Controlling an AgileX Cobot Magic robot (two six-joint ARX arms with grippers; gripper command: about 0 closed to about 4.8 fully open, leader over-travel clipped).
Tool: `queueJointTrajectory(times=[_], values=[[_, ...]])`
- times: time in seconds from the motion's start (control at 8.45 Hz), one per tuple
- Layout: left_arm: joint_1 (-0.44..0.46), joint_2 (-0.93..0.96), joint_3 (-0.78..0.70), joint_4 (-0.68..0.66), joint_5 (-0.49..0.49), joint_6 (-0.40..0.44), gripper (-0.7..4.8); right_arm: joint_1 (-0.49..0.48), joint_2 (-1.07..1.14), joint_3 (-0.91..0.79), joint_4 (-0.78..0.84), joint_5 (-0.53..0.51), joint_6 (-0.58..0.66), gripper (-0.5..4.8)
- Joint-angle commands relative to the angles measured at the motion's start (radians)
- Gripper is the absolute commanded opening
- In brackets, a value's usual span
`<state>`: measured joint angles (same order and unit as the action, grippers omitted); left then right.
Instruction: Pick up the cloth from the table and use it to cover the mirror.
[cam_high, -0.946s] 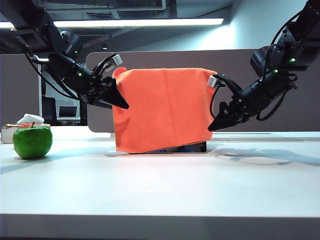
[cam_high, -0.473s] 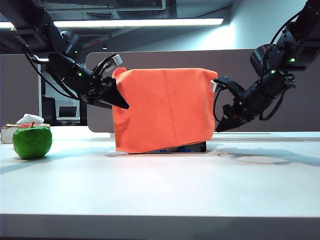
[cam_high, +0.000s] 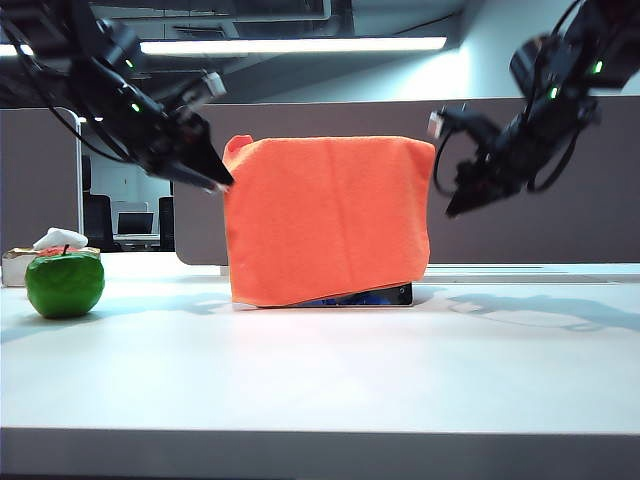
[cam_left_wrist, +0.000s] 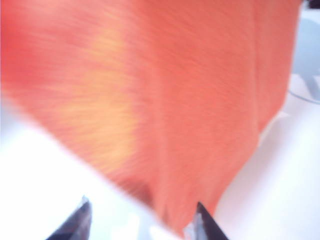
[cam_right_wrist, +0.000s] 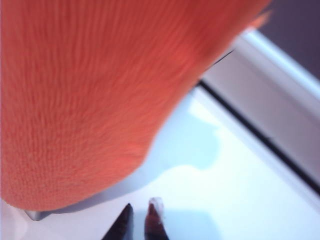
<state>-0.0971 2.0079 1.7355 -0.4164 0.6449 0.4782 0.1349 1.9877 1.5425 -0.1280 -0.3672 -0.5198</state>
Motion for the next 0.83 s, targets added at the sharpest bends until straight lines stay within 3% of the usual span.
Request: queueJointTrajectory(times=[0.12, 0.24, 0.59, 0.71, 0.83], values=[[0.031, -0.05, 0.006, -0.032, 0.002, -0.009, 2.64, -0.016, -0.07, 0.004, -0.063, 0.039, 0.032, 0.39], [0.084, -0.225, 0.006, -0.107, -0.026, -0.093, -0.05, -0.068, -0.315, 0.003, -0.222, 0.032, 0.104, -0.02], [0.084, -0.288, 0.006, -0.116, -0.079, -0.094, -0.05, -0.085, -0.396, 0.002, -0.273, 0.025, 0.124, -0.02], [0.084, -0.397, 0.005, -0.161, -0.151, -0.189, -0.05, -0.089, -0.586, -0.026, -0.315, 0.029, 0.224, -0.02], [0.084, -0.408, 0.005, -0.166, -0.151, -0.204, -0.05, -0.089, -0.613, -0.04, -0.313, 0.037, 0.228, -0.02]])
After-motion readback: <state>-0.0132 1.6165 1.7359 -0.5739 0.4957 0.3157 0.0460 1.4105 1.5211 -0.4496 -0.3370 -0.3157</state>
